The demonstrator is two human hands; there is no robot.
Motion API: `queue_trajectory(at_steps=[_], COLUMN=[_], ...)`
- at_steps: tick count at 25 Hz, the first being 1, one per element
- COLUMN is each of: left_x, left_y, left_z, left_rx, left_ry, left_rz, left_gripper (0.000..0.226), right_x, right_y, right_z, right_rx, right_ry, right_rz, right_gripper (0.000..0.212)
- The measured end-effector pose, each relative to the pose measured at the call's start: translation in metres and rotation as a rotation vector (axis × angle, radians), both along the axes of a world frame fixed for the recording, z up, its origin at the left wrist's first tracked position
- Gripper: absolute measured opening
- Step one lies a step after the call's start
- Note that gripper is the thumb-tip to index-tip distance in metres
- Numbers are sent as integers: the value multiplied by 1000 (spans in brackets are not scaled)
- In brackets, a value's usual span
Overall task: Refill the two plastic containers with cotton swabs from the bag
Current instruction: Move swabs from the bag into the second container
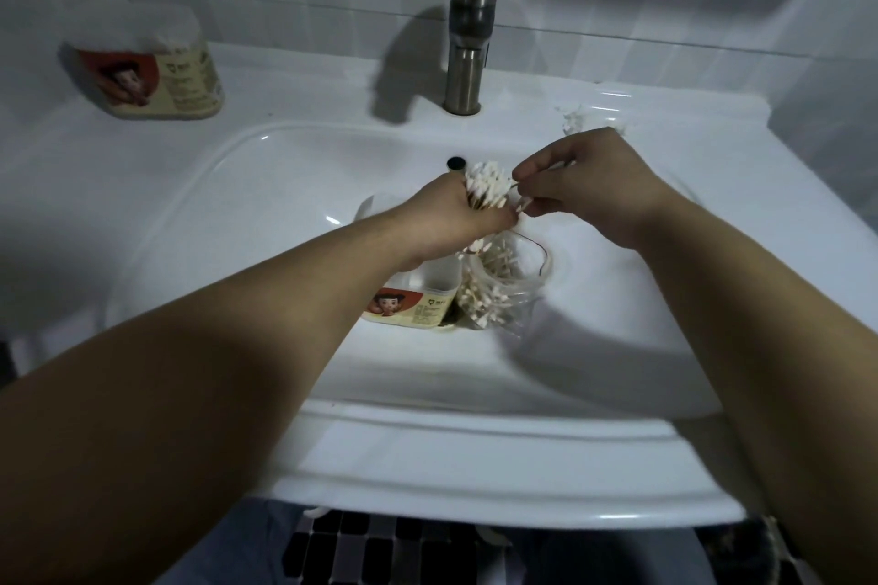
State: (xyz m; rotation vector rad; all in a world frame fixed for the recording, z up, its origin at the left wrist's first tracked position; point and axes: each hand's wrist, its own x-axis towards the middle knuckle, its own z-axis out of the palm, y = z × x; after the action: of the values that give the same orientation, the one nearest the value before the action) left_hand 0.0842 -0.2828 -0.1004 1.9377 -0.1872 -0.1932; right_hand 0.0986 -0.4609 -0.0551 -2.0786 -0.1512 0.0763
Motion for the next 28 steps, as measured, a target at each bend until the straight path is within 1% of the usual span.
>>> queue_trajectory(at_steps=[2,4,7,9,11,14,17,19,22,24,26,28], left_x=[-1,-3,-5,-4,0,3,5,5,0,-4,-5,-3], left_y=[-2,-4,-4,-3,0,4,5,5,2,-1,-1,0], left_z=[1,5,10,10,9,9,6,6,8,10,12,12], left_rx=[-41,-94,-61,-15,13,-32,-49,-135,-287,-326,-352,-363], left_ry=[-3,12,5,-18,-25,21,8,24,117,143,142,143], left_rz=[-7,-4,35,87,152,237,264,223,71,13,28,54], left_gripper=[22,17,9,7,10,9,14,18,22,18,16,15], right_x=[1,1,4,7,8,7,4,0,-4,-3,-2,-2], right_y=[0,0,-2,-4,-6,-7,-5,-2,4,5,6,8], right_z=[-1,-1,0,0,0,1,1,2,1,0,0,-1], right_rx=[67,111,175,169,176,181,173,137,137,196,278,310], right_ry=[11,8,-20,-37,-33,-9,46,81,102,120,149,161], right_rz=[-21,-46,-113,-145,-150,-138,-81,-10,87,77,31,4], right_gripper=[11,9,9,11,13,12,9,9,14,13,11,10])
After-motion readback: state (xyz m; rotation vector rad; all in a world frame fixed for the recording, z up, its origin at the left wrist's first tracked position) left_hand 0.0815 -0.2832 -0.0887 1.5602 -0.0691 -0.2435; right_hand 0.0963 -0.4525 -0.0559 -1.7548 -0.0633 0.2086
